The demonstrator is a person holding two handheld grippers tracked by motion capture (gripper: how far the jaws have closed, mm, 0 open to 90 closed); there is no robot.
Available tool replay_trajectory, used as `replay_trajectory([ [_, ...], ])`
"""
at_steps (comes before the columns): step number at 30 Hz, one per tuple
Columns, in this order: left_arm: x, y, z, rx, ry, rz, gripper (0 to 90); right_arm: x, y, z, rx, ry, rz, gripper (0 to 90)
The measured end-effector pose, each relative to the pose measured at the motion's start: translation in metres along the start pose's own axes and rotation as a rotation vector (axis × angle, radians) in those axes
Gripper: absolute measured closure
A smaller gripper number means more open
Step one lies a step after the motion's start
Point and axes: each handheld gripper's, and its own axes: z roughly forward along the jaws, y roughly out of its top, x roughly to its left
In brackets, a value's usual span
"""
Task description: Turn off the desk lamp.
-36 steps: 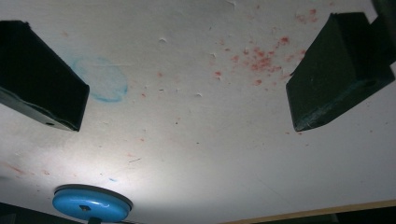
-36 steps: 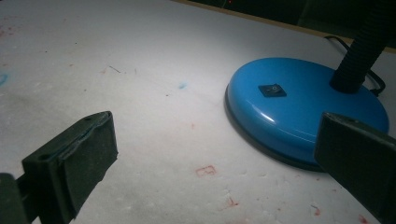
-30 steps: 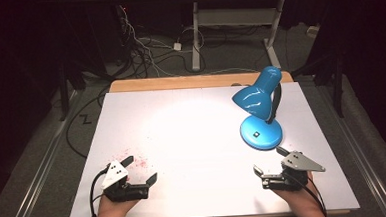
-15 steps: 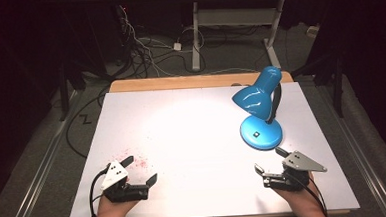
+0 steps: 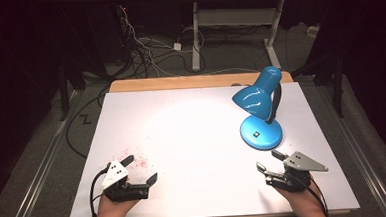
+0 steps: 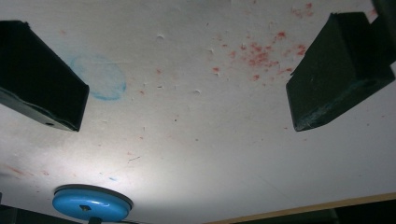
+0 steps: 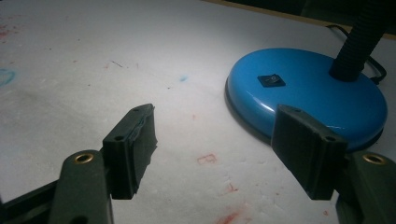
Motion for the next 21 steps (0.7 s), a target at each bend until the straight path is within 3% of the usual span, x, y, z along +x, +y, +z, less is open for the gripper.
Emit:
replay_trajectory([
  [6, 0.0005, 0.0000, -0.0006, -0.004, 0.000, -0.003, 0.0, -0.0008, 0.0007, -0.0004, 0.013, 0.015, 0.031, 51.2],
  [15, 0.0002, 0.0000, -0.0004, -0.003, -0.002, -0.002, 0.0, -0.0018, 0.0030, -0.0017, 0.023, 0.021, 0.036, 74.8],
  [21, 0.0005, 0.0000, -0.0010, -0.005, -0.002, -0.006, 0.0, -0.0030, 0.0032, -0.0010, 0.031, 0.027, 0.036, 82.7],
])
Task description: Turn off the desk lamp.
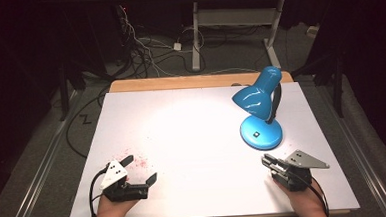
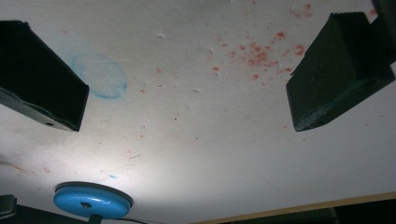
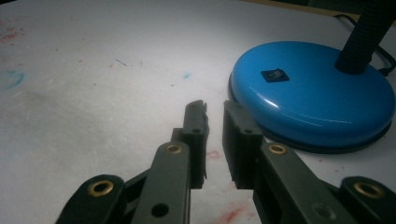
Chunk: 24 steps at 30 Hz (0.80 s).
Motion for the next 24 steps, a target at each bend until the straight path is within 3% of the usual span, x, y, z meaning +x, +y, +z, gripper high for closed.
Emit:
replay_trajectory([
  [2, 0.000, 0.000, 0.000, 0.000, 0.000, -0.001, 0.0, 0.000, 0.000, 0.000, 0.006, 0.002, 0.004, 89.2],
  [16, 0.001, -0.001, 0.004, 0.013, -0.004, -0.013, 0.0, 0.002, 0.009, 0.008, 0.008, 0.032, 0.006, 90.0],
  [21, -0.001, 0.001, 0.003, 0.007, -0.003, 0.010, 0.0, 0.003, 0.015, 0.015, -0.002, 0.012, -0.008, 90.0],
  [24, 0.000, 0.002, 0.002, -0.007, 0.005, 0.006, 0.0, 0.001, 0.020, 0.023, -0.008, -0.028, -0.005, 90.0],
])
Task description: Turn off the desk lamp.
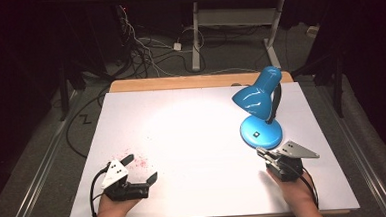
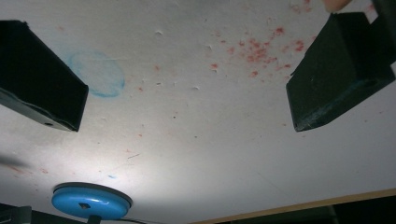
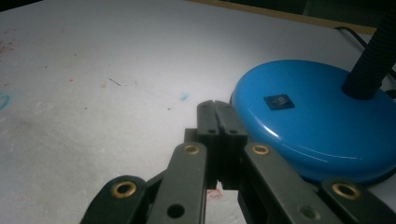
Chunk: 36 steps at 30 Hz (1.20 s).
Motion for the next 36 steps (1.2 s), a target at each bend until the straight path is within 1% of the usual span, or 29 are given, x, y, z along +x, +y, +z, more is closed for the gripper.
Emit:
replay_trajectory([
  [1, 0.001, 0.000, 0.000, -0.004, -0.002, -0.004, 0.0, 0.000, 0.000, 0.000, 0.000, 0.000, 0.000, 90.0],
  [3, 0.002, 0.000, 0.000, -0.001, -0.006, -0.006, 0.0, -0.005, 0.005, 0.007, 0.005, -0.015, 0.010, 90.0],
  [4, 0.003, 0.000, 0.000, 0.002, -0.007, -0.005, 0.0, -0.005, 0.005, 0.007, 0.005, -0.015, 0.010, 90.0],
  [5, 0.003, -0.001, 0.000, 0.006, -0.015, -0.013, 0.0, -0.010, 0.008, 0.013, 0.009, -0.020, 0.013, 90.0],
  [6, 0.004, -0.001, 0.000, 0.014, -0.023, -0.020, 0.0, -0.010, 0.008, 0.013, 0.009, -0.020, 0.013, 90.0],
  [8, 0.005, 0.000, -0.001, 0.029, -0.025, -0.020, 0.0, -0.015, 0.013, 0.020, 0.018, -0.019, 0.016, 90.0],
  [10, 0.005, 0.001, -0.002, 0.022, -0.030, -0.025, 0.0, -0.016, 0.015, 0.022, 0.021, -0.021, 0.017, 90.0],
  [12, 0.006, 0.002, -0.004, 0.017, -0.035, -0.020, 0.0, -0.020, 0.021, 0.026, 0.011, -0.024, 0.015, 90.0],
  [13, 0.006, 0.002, -0.005, 0.012, -0.034, -0.021, 0.0, -0.020, 0.021, 0.026, 0.011, -0.024, 0.015, 90.0],
  [16, 0.006, 0.001, -0.005, 0.020, -0.037, -0.018, 0.0, -0.022, 0.027, 0.031, 0.004, -0.026, 0.014, 90.0],
  [21, 0.004, 0.000, -0.004, 0.019, -0.031, 0.000, 0.0, -0.024, 0.030, 0.036, 0.000, -0.029, 0.016, 90.0],
  [24, 0.004, -0.002, -0.002, 0.033, -0.039, 0.001, 0.0, -0.025, 0.031, 0.038, 0.004, -0.031, 0.018, 90.0],
  [30, 0.003, -0.001, -0.002, 0.025, -0.034, 0.009, 0.0, -0.032, 0.030, 0.045, 0.022, -0.046, 0.029, 90.0],
  [32, 0.002, -0.002, -0.002, 0.025, -0.038, 0.014, 0.0, -0.034, 0.031, 0.047, 0.030, -0.054, 0.037, 90.0],
  [35, 0.001, -0.002, 0.000, 0.032, -0.051, 0.016, 0.0, -0.039, 0.030, 0.053, 0.061, -0.053, 0.057, 90.0],
  [36, 0.001, -0.002, 0.000, 0.033, -0.054, 0.017, 0.0, -0.039, 0.030, 0.053, 0.061, -0.053, 0.057, 90.0],
])
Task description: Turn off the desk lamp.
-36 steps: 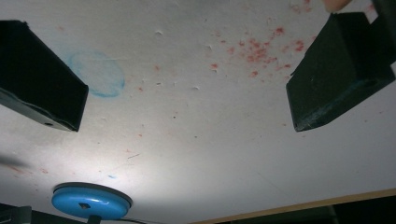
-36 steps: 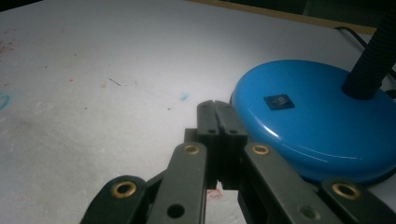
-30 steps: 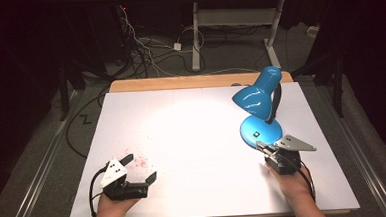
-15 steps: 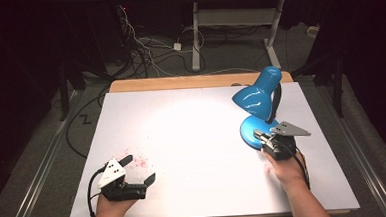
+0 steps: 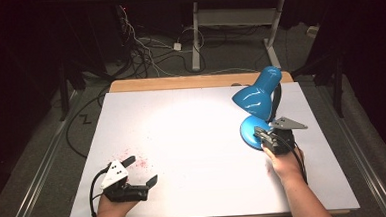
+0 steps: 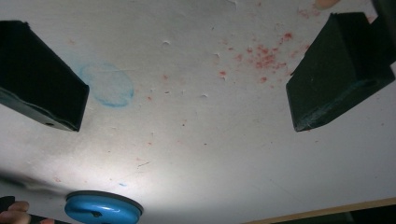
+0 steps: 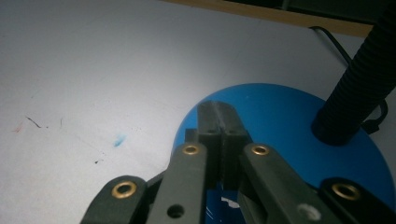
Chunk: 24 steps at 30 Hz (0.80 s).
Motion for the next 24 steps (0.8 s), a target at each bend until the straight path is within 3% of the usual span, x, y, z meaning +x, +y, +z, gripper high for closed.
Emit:
replay_trajectory([
  [15, -0.0007, 0.0004, -0.0017, -0.015, -0.001, 0.001, 0.0, -0.0078, -0.0031, 0.0068, 0.046, 0.003, 0.033, 90.0],
  [24, 0.0004, 0.0005, -0.0024, -0.015, 0.004, -0.005, 0.0, -0.0084, -0.0040, 0.0085, 0.063, 0.002, 0.028, 90.0],
])
